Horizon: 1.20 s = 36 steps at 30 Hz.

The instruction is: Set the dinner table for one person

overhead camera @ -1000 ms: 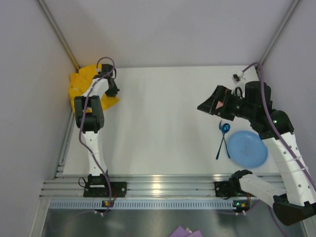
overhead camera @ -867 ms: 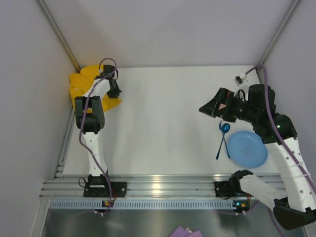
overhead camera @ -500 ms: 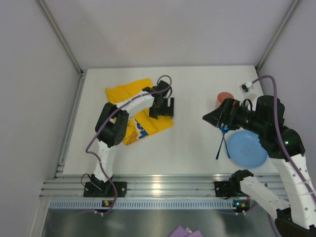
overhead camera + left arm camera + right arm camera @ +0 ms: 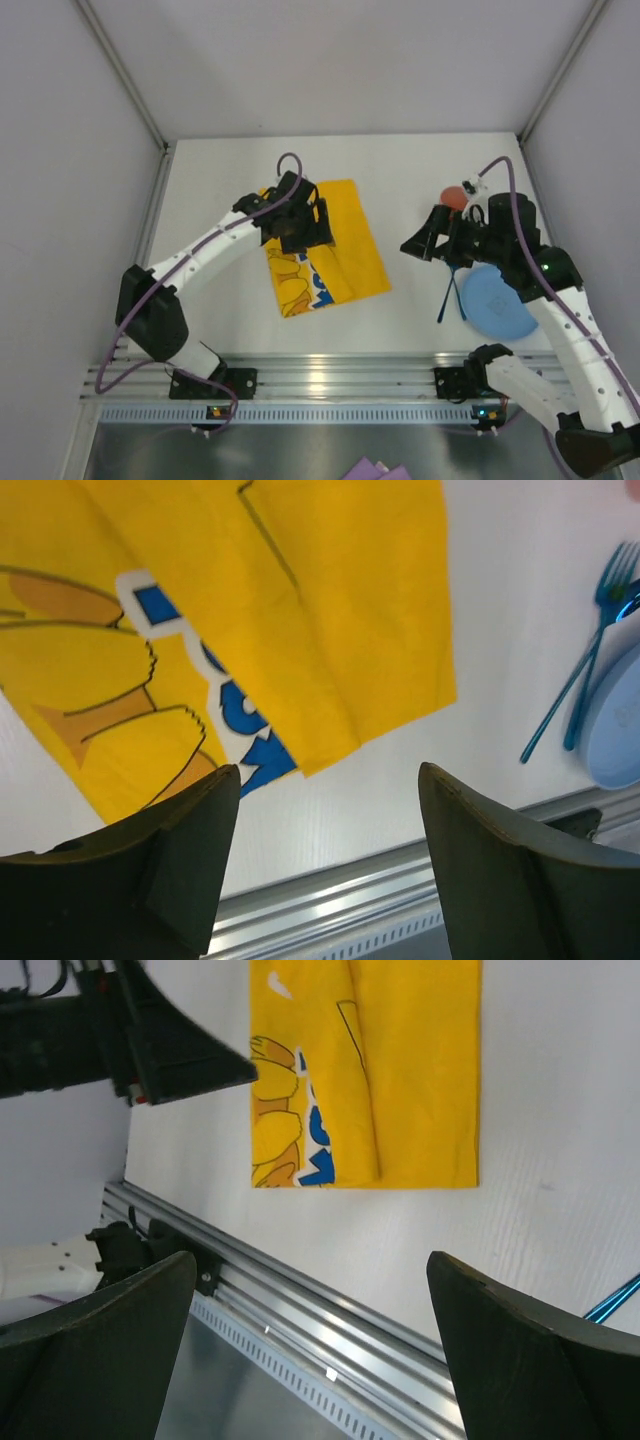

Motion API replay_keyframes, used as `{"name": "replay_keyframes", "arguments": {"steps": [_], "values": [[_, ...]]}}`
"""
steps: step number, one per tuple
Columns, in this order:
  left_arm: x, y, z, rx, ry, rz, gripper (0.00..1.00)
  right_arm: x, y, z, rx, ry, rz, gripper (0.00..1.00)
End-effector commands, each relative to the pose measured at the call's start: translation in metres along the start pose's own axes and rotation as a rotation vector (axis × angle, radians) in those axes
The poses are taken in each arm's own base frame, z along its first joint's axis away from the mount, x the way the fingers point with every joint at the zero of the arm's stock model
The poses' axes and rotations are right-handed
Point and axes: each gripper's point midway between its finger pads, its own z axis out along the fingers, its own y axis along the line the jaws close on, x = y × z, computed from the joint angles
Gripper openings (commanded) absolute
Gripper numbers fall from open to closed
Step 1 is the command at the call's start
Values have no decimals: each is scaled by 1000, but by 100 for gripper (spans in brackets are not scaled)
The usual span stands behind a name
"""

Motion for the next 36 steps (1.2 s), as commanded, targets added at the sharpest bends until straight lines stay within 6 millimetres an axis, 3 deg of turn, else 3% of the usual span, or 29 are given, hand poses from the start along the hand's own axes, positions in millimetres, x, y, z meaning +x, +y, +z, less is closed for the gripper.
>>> {"name": "replay_keyframes", "arguments": {"steps": [1, 2, 4, 10, 23, 26, 28, 32, 36], "values": [[44, 26, 14, -32, 89, -40, 76, 10, -18, 32, 15, 66, 45, 100], [61, 39, 20, -43, 121, -45, 75, 19, -26, 40, 24, 93, 60, 100], [75, 43, 31, -16, 139, -55, 73, 24, -32, 53, 23, 121, 78, 100], [85, 44, 57, -7, 160, -75, 71, 39, -48, 74, 42, 184, 101, 100], [73, 32, 106, -4, 168, -53, 68, 46, -64, 92, 92, 249, 107, 100], [71, 30, 115, -17, 177, -41, 65, 45, -69, 100, 105, 259, 99, 100], [73, 31, 122, -31, 196, -36, 58, 50, -77, 108, 120, 283, 103, 100], [64, 23, 122, -19, 188, -32, 55, 52, -85, 128, 116, 314, 112, 100], [42, 2, 105, 8, 151, -27, 60, 48, -88, 143, 114, 340, 109, 100]]}}
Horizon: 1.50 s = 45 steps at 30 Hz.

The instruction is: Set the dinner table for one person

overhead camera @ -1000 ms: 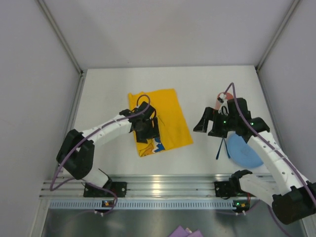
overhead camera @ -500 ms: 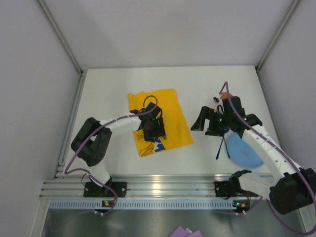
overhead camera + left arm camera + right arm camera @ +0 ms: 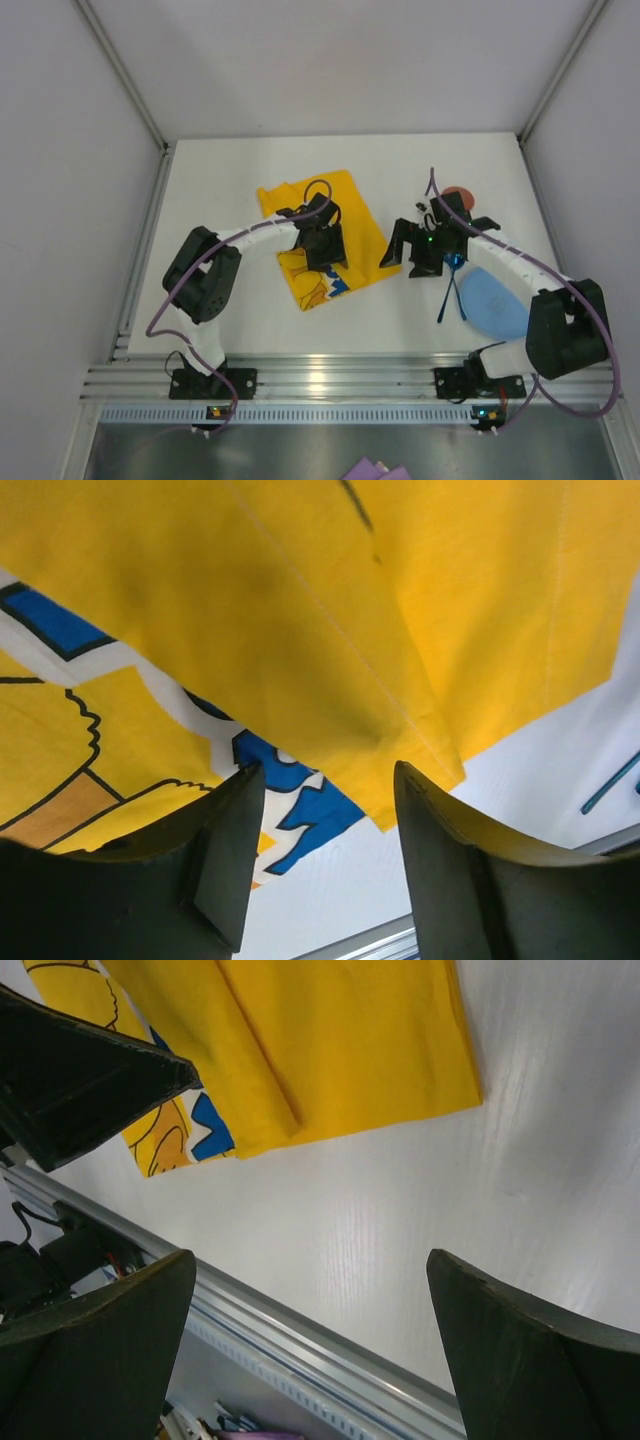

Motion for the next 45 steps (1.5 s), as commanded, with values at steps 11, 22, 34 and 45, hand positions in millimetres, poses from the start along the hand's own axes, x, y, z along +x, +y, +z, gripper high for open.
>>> {"name": "replay_keyframes", "arguments": {"steps": [11, 22, 34, 45], "values": [[-18, -18, -10, -5, -15, 29, 65, -46, 25, 0, -71, -86, -96, 100], [-6, -15, 27, -57, 48, 70, 63, -36, 9, 4, -49, -71, -83, 100], [-10, -12, 41, -100, 55, 81, 27, -32, 4, 15, -56, -46, -67, 100], [-30, -1, 50, -141, 35, 48, 0, -29, 3, 19, -69, -27, -67, 99]]}}
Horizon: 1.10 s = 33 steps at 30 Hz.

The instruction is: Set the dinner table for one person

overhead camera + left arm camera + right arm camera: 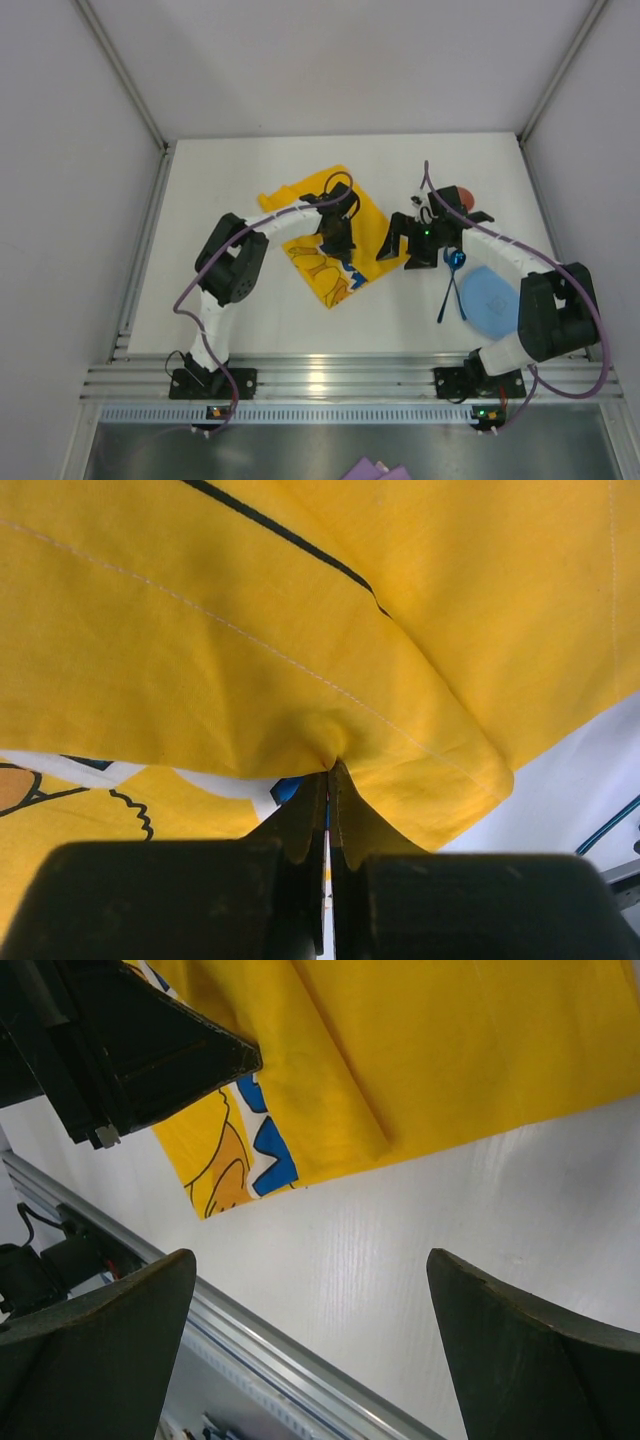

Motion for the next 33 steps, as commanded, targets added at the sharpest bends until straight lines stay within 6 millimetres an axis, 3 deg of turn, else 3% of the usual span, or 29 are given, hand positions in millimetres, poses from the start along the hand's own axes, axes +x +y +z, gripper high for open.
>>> {"name": "replay_keyframes", "arguments": {"steps": [1, 5, 8, 11, 18, 26, 33], "values": [[-7, 26, 17, -90, -1, -17, 0, -7, 3, 1, -33, -23, -24, 99], [-8, 25, -2, -86, -10, 0, 0, -9, 3, -1, -30, -33, -28, 99], [-11, 22, -31, -68, -60, 3, 0, -16, 1, 0, -8, -48, -21, 99], [-10, 15, -66, -22, -93, -7, 0, -29, 4, 9, -15, -50, -4, 100], [-9, 6, -105, 13, -112, -18, 0, -45, -12, 33, 52, -37, 25, 99], [1, 26, -131, -46, -136, -30, 0, -62, -30, 48, 140, -56, 8, 98], [9, 65, -172, -144, -196, -64, 0, -66, -45, 58, 207, -57, 37, 96]]}}
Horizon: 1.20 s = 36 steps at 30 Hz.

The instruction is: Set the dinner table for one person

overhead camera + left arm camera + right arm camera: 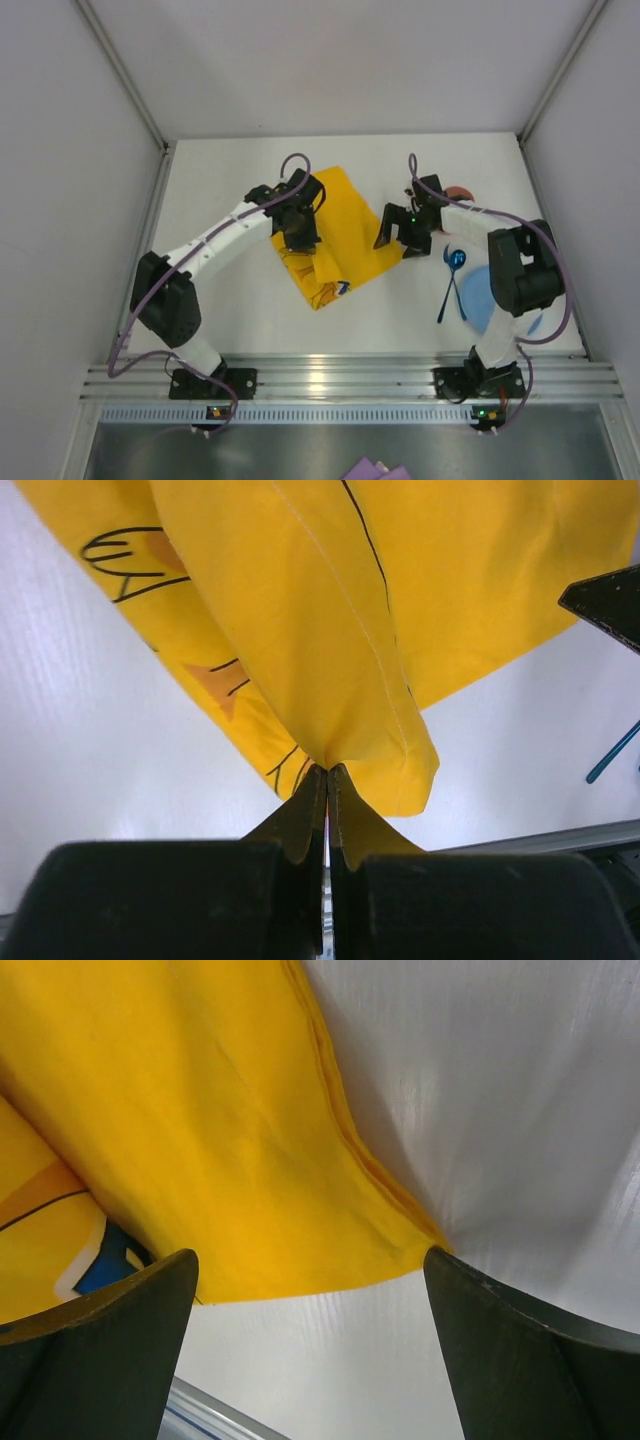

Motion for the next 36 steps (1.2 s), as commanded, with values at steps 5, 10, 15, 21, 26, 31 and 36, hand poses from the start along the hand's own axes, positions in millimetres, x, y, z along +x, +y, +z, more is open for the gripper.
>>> {"name": "replay_keyframes", "arguments": {"steps": [5, 10, 15, 21, 26, 31, 36], "values": [[6, 76, -65, -102, -99, -111, 0, -32, -23, -7, 159, -154, -15, 95], [29, 127, -91, -211, -107, -203, 0, -32, -19, -2, 193, -141, -45, 74], [65, 192, -141, -449, -183, -414, 0, -12, -20, 2, 232, -89, -45, 0], [103, 200, -151, -349, -217, -567, 0, 12, -13, -19, 236, -75, -72, 0], [123, 203, -119, -391, -91, -537, 0, -15, 93, -59, -87, -259, -255, 0], [137, 191, -96, -372, 37, -549, 0, -25, 147, -43, -220, -183, -314, 0], [120, 173, -104, -348, 65, -518, 98, -41, 168, -34, -245, -186, -344, 12]]}}
